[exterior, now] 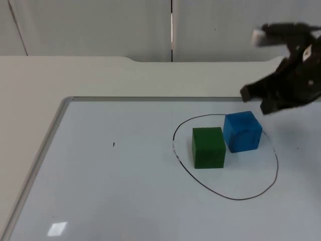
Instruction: Push the two cubes into the marked area.
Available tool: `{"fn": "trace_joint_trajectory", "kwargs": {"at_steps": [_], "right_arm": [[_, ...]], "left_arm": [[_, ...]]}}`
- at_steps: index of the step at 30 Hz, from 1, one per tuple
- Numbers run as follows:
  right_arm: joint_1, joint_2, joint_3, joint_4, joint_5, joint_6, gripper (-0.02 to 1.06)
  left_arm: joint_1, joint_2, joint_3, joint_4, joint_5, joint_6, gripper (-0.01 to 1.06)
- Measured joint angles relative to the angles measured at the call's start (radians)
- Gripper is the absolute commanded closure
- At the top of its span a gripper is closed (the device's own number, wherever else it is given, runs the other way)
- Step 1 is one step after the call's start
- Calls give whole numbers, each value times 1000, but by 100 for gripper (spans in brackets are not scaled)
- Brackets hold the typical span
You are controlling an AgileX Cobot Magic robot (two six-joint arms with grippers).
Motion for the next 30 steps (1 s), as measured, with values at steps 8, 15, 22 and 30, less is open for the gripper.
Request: {"fn": "trace_joint_trajectory", "kwargs": {"at_steps": [8, 15, 22, 30], "right_arm": [[0, -304, -2, -17, 15, 0, 105], [0, -563, -6, -17, 82, 0, 105], [0, -705, -6, -17, 169, -37, 105], [0, -854, 8, -17, 296, -53, 105]], "left_arm": [[0, 0, 0, 0, 0, 0, 105], [0, 0, 0, 0, 0, 0, 105], [0, 0, 0, 0, 0, 0, 105], [0, 0, 0, 0, 0, 0, 105]]}}
